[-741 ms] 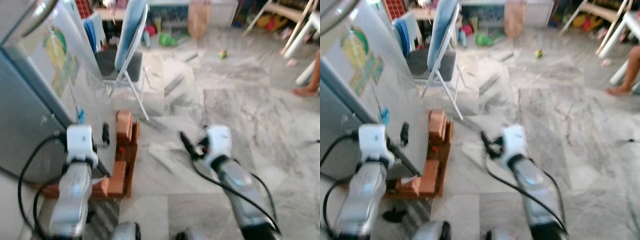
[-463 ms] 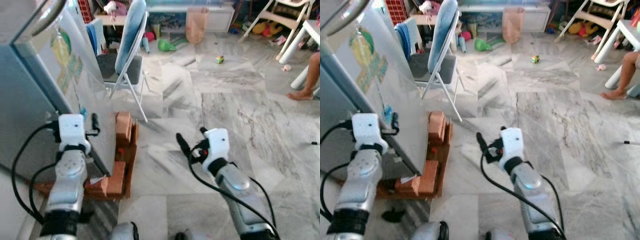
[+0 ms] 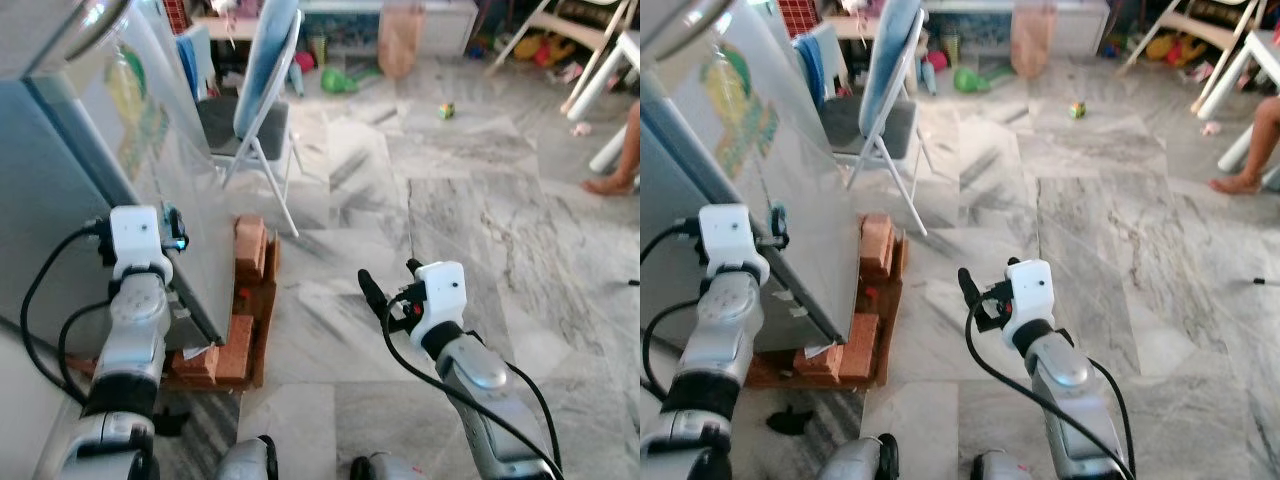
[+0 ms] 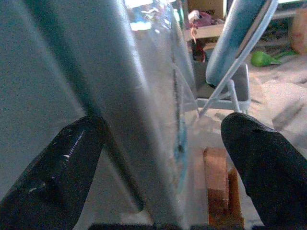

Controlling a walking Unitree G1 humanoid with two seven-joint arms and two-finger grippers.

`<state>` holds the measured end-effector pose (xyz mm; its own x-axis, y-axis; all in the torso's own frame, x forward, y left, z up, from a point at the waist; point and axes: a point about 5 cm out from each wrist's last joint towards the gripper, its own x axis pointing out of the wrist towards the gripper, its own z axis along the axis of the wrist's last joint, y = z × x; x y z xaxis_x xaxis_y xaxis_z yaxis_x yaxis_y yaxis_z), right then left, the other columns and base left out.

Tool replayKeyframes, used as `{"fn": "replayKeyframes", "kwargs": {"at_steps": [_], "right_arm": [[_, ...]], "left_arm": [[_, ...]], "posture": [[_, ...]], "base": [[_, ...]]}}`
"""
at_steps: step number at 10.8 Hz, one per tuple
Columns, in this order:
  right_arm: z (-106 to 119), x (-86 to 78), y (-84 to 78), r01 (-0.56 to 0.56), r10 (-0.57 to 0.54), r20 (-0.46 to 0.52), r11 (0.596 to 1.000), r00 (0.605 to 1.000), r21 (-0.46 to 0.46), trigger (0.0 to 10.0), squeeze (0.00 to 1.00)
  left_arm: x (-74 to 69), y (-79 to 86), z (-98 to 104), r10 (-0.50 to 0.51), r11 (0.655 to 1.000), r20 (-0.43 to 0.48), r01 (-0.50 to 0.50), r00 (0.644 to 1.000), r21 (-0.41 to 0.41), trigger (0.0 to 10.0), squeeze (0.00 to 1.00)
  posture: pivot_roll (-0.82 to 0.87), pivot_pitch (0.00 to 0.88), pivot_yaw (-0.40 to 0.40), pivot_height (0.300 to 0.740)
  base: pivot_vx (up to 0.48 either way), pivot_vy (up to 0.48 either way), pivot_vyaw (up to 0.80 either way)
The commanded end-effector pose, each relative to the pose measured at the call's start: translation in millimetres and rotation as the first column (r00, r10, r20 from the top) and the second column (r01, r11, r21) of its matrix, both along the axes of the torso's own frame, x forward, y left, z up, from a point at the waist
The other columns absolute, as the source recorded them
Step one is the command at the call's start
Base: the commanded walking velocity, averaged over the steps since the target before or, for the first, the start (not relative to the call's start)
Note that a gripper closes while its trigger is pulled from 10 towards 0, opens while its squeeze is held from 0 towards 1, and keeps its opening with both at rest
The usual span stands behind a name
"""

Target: Restocking fridge

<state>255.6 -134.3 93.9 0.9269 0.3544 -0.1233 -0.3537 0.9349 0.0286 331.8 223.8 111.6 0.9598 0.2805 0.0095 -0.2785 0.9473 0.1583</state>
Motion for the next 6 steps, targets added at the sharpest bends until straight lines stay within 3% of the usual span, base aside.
{"fn": "replayKeyframes", "kwargs": {"at_steps": [1, 3, 6], "right_arm": [[4.4, -4.6, -1.7, 0.004, -0.004, 0.002, 1.0, 1.0, -0.001, 10.0, 0.0], [8.5, -13.3, -5.5, 0.002, -0.002, -0.009, 1.0, 1.0, 0.005, 10.0, 0.0], [10.0, -43.0, -5.8, -0.191, 0.199, -0.1, 0.978, 0.975, 0.08, 10.0, 0.0]], "left_arm": [[1.4, 6.8, -1.2, 0.024, 0.999, -0.009, -0.023, 1.0, 0.022, 10.0, 0.0], [5.7, 13.1, -1.6, 0.044, 0.998, -0.018, -0.043, 0.999, 0.04, 10.0, 0.0], [20.7, 6.4, 8.9, -0.027, 1.0, 0.02, 0.027, 0.999, 0.001, 10.0, 0.0]], "posture": [[0.01, 0.183, 0.029, 0.74], [-0.01, 0.197, 0.027, 0.74], [-0.02, 0.203, 0.023, 0.74]], "base": [[0.0, 0.0, 0.0], [0.0, 0.0, 0.0], [0.0, 0.0, 0.0]]}}
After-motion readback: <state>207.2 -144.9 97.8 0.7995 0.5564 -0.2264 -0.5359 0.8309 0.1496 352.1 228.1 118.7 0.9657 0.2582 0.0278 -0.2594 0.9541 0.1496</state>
